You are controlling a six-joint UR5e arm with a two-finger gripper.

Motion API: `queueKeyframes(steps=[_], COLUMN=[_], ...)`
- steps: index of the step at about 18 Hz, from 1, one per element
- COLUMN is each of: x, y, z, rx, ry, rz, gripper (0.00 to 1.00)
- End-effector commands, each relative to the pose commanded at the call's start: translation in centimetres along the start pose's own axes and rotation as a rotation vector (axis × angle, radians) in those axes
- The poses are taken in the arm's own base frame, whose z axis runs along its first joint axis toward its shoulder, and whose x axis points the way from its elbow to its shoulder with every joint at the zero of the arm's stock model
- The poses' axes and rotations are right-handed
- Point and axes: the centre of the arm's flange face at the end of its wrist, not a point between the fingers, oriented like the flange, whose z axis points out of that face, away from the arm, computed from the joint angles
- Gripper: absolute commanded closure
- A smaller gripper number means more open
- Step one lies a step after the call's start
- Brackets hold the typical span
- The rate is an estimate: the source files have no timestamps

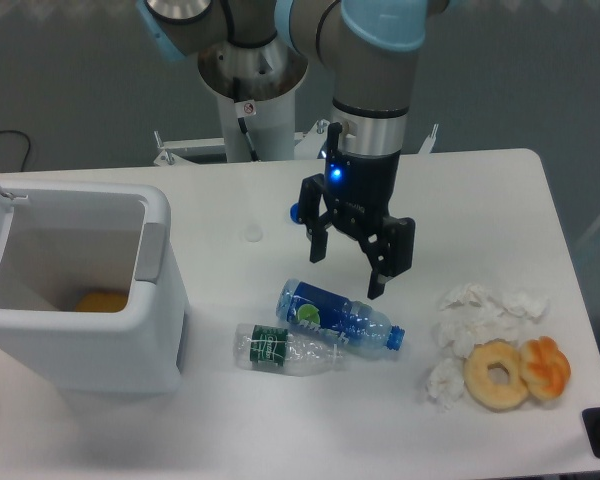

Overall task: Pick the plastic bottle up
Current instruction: 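Lower the gripper toward the two bottles lying on the table, then swing the gripper over the green-labelled clear bottle's label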

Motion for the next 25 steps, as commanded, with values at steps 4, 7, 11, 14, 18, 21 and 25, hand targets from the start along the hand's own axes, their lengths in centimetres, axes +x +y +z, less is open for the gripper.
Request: queueKeyframes(steps=[4, 7, 11, 14, 18, 21, 25], x=[0.5, 0.1, 0.5, 1.5, 1.6, 2.1, 4.0], y=[-0.9, -1.2, -1.0, -0.1, 0.5, 0.9, -0.9], z=[0.8, 0.4, 0.9, 2.5, 2.9, 3.7, 7.5], rx=[0.008, 0.017, 0.013, 0.005, -0.029, -0.041, -0.035], ry=[0.011, -0.015, -0.008, 0.026, 0.019, 0.036, 0.111], rz=[0.017, 0.024, -0.013, -0.117, -0.116, -0.099, 0.066], gripper=[0.00, 0.00, 0.00, 0.00, 0.00, 0.00, 0.00])
